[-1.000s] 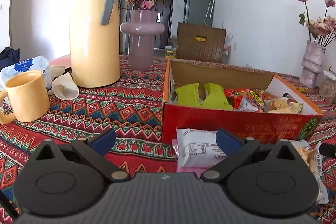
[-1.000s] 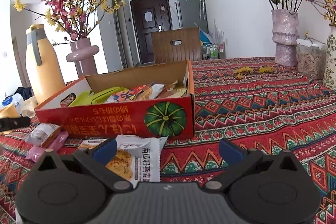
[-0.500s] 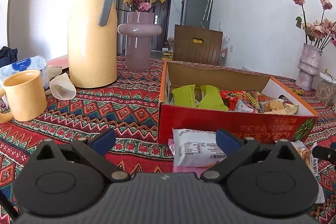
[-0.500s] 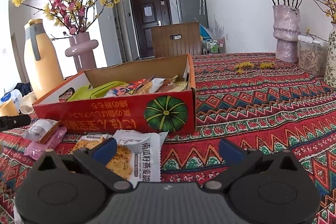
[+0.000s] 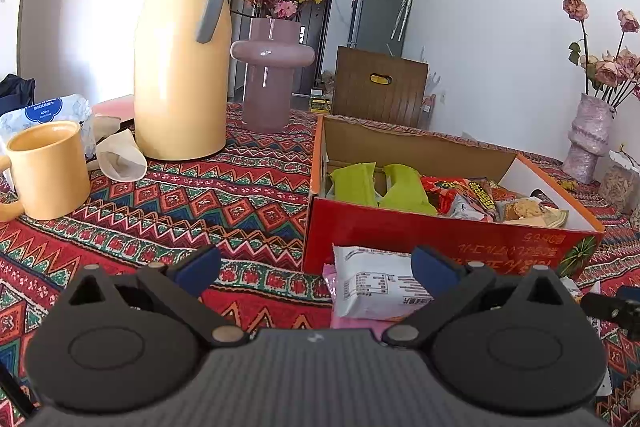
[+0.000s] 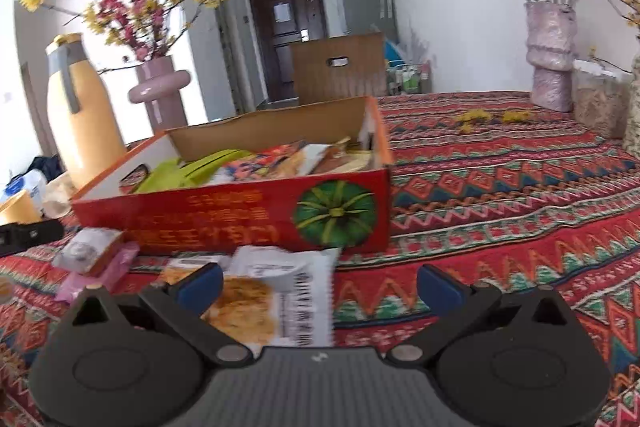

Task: Organize snacks
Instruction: 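Grasp the white cracker packet with the right gripper while the left lowers over a white packet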

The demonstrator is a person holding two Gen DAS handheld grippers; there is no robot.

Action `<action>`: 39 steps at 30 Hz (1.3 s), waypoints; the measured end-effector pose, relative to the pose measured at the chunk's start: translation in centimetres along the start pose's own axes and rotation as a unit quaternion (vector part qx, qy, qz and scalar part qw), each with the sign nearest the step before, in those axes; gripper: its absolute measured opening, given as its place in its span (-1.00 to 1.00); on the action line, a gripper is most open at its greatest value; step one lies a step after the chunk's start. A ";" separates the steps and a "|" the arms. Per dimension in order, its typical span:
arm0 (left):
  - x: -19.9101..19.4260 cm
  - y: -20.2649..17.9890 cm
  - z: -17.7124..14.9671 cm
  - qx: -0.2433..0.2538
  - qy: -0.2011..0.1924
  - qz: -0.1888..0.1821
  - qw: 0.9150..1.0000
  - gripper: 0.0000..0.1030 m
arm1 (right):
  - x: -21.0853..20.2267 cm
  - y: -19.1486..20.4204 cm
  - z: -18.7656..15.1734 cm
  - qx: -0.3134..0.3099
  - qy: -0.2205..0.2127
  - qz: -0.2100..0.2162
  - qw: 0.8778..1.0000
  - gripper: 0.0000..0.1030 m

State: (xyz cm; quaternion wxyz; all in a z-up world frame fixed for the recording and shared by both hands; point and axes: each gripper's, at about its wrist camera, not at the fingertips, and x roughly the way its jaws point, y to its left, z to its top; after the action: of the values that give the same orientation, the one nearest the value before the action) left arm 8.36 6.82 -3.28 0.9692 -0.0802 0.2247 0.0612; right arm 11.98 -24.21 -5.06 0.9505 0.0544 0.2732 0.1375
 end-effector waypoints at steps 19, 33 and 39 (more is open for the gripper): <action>-0.1 0.2 0.0 -0.006 -0.002 -0.003 1.000 1.00 | 1.2 3.2 -0.9 -0.031 0.050 0.001 0.998 0.16; 0.4 0.1 -0.1 -0.003 0.011 0.010 1.000 1.00 | -0.6 0.8 -0.5 0.000 0.005 0.008 1.000 0.19; 0.7 0.1 0.0 -0.006 0.019 0.018 1.000 1.00 | -0.4 0.8 -0.9 -0.006 -0.001 0.006 1.000 0.23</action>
State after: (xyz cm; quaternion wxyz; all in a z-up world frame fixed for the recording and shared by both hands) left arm 8.98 6.99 -3.63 0.9631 -0.0826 0.2437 0.0785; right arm 10.99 -23.50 -5.43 0.9505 0.0501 0.2706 0.1445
